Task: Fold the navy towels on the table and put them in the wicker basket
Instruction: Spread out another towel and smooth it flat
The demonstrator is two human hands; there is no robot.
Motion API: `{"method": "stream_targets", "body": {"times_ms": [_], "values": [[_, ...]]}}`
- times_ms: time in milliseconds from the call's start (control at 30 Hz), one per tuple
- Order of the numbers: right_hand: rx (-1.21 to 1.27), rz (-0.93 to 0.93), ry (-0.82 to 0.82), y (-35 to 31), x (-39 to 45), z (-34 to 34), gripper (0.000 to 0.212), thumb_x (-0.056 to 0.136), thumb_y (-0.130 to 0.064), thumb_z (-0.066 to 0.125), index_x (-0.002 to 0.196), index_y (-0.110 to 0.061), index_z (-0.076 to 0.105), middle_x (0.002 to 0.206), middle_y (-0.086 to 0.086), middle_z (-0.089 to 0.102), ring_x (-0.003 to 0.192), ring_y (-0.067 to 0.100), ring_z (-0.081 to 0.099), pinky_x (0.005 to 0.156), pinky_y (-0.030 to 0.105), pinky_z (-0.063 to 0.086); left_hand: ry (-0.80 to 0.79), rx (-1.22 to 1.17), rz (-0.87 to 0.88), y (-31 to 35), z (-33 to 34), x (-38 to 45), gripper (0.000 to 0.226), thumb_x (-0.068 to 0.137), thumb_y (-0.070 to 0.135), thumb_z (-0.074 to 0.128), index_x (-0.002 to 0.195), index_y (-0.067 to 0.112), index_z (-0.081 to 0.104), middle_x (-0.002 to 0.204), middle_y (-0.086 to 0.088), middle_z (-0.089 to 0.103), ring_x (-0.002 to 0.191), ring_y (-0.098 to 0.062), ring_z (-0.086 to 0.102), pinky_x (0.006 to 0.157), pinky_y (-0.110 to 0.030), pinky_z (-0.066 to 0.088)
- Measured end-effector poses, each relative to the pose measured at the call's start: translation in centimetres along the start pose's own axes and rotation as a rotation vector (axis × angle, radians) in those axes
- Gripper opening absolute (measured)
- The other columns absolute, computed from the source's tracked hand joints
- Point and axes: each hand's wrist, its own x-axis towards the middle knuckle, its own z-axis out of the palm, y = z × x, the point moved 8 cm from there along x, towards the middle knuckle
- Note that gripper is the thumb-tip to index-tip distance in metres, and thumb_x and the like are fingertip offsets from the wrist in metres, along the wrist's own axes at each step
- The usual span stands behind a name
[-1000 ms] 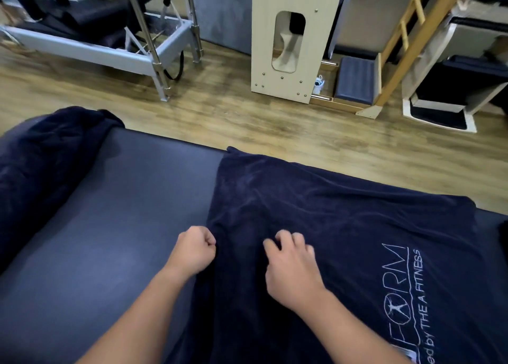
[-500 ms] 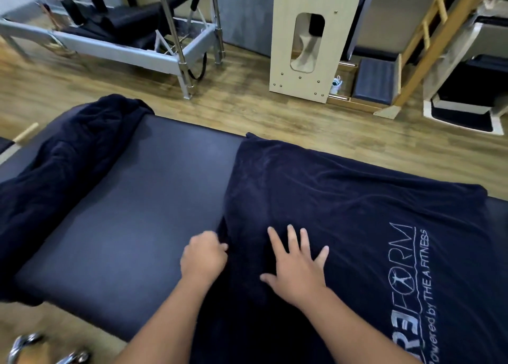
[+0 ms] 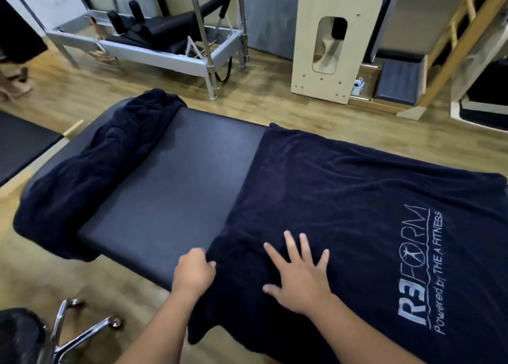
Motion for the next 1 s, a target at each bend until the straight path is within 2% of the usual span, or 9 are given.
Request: {"method": "stream_targets", "body": {"times_ms": [133,367,467,567,667,767,833,900,1000], "values": [[0.042,0.143,0.038,-0.3,-1.1,0.2,0.091,0.095,-0.070,0.042,0.156,-0.039,-0.019,0.161,0.010,-0.034,0.146,0.044,-0.029,0.110,0.078,0.003,0.046,-0.284,-0.094,-3.4,-0.6,-0.5,0.032,0.092,0.019,0.064,0.068,0.003,0.051,0.068,-0.011,0.058,0.065,-0.026,0.048,0.061,-0.037,0.040],[-0.133,-0.323,-0.010,-7.4,-5.7,4.1,0.089,0.091,-0.061,0.052,0.156,-0.042,-0.006,0.163,0.014,-0.029,0.148,0.041,-0.029,0.110,0.075,-0.012,-0.302,-0.503,0.058,-2.6,0.1,-2.3,0.014,0.090,0.014,0.075,0.083,0.006,0.066,0.071,0.000,0.075,0.063,-0.010,0.070,0.057,-0.023,0.050],[-0.176,-0.280,0.054,-7.3,-7.0,5.8,0.092,0.079,-0.062,0.063,0.156,-0.037,0.020,0.167,0.019,0.005,0.153,0.043,-0.004,0.108,0.078,0.021,-0.398,-0.570,-0.005,-4.1,0.0,-1.8,0.022,0.097,0.017,0.067,0.081,0.002,0.068,0.066,-0.001,0.073,0.055,-0.010,0.068,0.049,-0.021,0.046],[-0.080,-0.034,0.151,-5.4,-8.1,6.0,0.094,0.068,-0.060,0.079,0.148,-0.034,0.038,0.164,0.018,0.023,0.151,0.038,0.011,0.103,0.070,0.038,-0.534,-0.737,-0.040,-5.4,0.6,-1.8,0.022,0.100,0.021,0.063,0.106,0.001,0.070,0.095,-0.013,0.078,0.081,-0.024,0.075,0.063,-0.031,0.054],[-0.025,0.137,0.206,-4.5,-9.2,6.7,0.089,0.056,-0.051,0.092,0.132,-0.025,0.054,0.156,0.019,0.037,0.145,0.040,0.030,0.095,0.067,0.047,-0.585,-0.585,0.092,-6.2,1.3,-1.9,0.015,0.091,0.006,0.072,0.103,-0.001,0.066,0.091,-0.012,0.077,0.076,-0.019,0.073,0.055,-0.027,0.052],[-0.044,0.120,0.253,-5.1,-10.2,6.8,0.049,0.061,-0.037,0.093,0.099,-0.026,0.063,0.142,0.013,0.052,0.135,0.039,0.048,0.092,0.061,0.053,-0.478,-0.309,0.220,-7.3,1.0,-0.3,0.021,0.082,0.004,0.076,0.074,0.008,0.056,0.063,0.001,0.058,0.056,-0.010,0.052,0.053,-0.025,0.038],[-0.067,0.017,0.336,-6.1,-10.8,6.6,0.029,0.068,-0.031,0.088,0.083,-0.029,0.064,0.129,0.003,0.059,0.124,0.030,0.053,0.087,0.050,0.056,-0.341,-0.041,0.312,-7.5,0.1,0.6,0.030,0.077,0.011,0.076,0.071,0.015,0.047,0.066,0.005,0.055,0.062,-0.014,0.050,0.057,-0.029,0.038],[-0.070,-0.085,0.385,-6.7,-11.6,6.1,0.017,0.075,-0.030,0.078,0.082,-0.031,0.063,0.116,-0.008,0.057,0.108,0.020,0.055,0.077,0.038,0.054,-0.241,0.131,0.373,-6.8,-0.5,0.0,0.023,0.076,0.013,0.064,0.086,0.015,0.044,0.084,-0.001,0.058,0.080,-0.024,0.057,0.067,-0.032,0.046],[-0.021,0.096,0.384,-4.7,-12.7,5.3,0.034,0.072,-0.036,0.079,0.102,-0.032,0.064,0.115,-0.010,0.051,0.100,0.020,0.059,0.071,0.034,0.051,-0.032,0.290,0.492,-5.0,-0.5,-1.8,0.057,0.071,0.010,0.058,0.121,0.019,0.033,0.113,-0.007,0.045,0.100,-0.032,0.055,0.082,-0.038,0.051]]}}
